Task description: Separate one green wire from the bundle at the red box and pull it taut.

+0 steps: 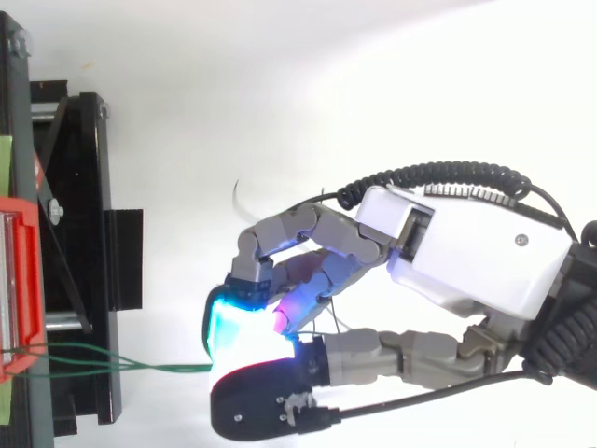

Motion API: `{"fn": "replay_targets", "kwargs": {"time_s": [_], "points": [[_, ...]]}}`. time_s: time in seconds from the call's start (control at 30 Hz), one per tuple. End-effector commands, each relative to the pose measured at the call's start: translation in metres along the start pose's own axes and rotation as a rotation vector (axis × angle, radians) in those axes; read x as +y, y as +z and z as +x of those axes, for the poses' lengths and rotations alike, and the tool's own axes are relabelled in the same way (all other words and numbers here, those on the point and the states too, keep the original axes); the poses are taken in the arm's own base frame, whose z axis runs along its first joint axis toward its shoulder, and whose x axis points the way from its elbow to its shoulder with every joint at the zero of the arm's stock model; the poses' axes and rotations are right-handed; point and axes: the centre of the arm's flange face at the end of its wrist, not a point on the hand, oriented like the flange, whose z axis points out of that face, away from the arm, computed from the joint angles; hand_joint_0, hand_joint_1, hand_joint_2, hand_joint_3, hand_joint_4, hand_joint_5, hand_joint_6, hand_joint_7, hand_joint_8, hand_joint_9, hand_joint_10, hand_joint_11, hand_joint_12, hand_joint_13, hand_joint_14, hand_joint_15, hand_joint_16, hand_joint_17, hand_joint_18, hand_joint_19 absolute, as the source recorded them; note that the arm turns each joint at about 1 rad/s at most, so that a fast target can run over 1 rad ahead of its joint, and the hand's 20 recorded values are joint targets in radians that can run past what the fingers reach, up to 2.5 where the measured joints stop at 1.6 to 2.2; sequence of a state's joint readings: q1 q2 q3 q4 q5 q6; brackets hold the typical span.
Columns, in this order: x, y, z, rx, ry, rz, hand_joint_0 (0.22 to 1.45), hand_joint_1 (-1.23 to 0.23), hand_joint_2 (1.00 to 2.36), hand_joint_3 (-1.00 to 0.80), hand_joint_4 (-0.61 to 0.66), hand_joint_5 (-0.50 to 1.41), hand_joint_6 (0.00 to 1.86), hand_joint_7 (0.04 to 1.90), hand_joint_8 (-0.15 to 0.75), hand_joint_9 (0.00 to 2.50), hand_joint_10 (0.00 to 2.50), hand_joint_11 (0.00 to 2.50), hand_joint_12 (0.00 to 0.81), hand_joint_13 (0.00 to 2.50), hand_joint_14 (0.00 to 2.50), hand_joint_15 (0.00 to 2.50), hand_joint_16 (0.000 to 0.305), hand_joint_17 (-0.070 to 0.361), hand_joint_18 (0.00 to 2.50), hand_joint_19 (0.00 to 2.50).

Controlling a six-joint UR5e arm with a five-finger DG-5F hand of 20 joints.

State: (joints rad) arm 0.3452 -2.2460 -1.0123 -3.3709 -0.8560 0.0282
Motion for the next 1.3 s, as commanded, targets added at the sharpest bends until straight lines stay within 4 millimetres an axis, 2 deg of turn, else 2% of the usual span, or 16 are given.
{"fn": "replay_targets", "kwargs": {"time_s": [0.0, 0.17, 0.37, 0.87, 1.07, 1.2, 1.27], "points": [[0.003, -0.007, -0.004, 0.019, -0.020, 0.026, 0.54, -0.67, 1.01, -0.38, 0.12, -0.15, 0.88, 1.06, 0.262, 1.04, 0.02, 0.49, 0.347, 0.68, 0.01, 0.33, 0.052, 0.117, 0.59, 0.49], [0.007, -0.012, -0.008, 0.025, -0.035, 0.043, 0.53, -0.70, 1.01, -0.39, 0.12, -0.15, 0.88, 1.04, 0.263, 1.04, 0.02, 0.49, 0.350, 0.68, 0.01, 0.33, 0.053, 0.119, 0.58, 0.49], [0.009, -0.017, -0.012, 0.023, -0.049, 0.063, 0.52, -0.63, 1.01, -0.39, 0.11, -0.15, 0.86, 1.02, 0.261, 1.04, 0.02, 0.48, 0.354, 0.68, 0.01, 0.34, 0.053, 0.120, 0.58, 0.50], [0.014, -0.024, -0.014, 0.025, -0.061, 0.076, 0.59, -0.70, 1.01, -0.14, 0.12, -0.14, 0.89, 1.02, 0.302, 1.08, 0.02, 0.46, 0.386, 0.73, 0.01, 0.32, 0.061, 0.137, 0.67, 0.45], [0.014, -0.025, -0.013, 0.026, -0.060, 0.075, 0.62, -0.80, 1.01, -0.13, 0.04, -0.15, 0.90, 1.06, 0.274, 1.03, 0.02, 0.49, 0.354, 0.71, 0.01, 0.33, 0.055, 0.123, 0.63, 0.46], [0.013, -0.024, -0.013, 0.026, -0.060, 0.075, 0.65, -0.85, 1.02, -0.14, -0.03, -0.16, 0.91, 1.18, 0.253, 1.01, 0.02, 0.51, 0.333, 0.69, 0.02, 0.33, 0.050, 0.112, 0.61, 0.46], [0.013, -0.025, -0.012, 0.025, -0.059, 0.074, 0.67, -0.86, 1.02, -0.15, -0.05, -0.16, 0.91, 1.18, 0.251, 1.01, 0.02, 0.51, 0.331, 0.69, 0.01, 0.32, 0.049, 0.111, 0.62, 0.45]]}}
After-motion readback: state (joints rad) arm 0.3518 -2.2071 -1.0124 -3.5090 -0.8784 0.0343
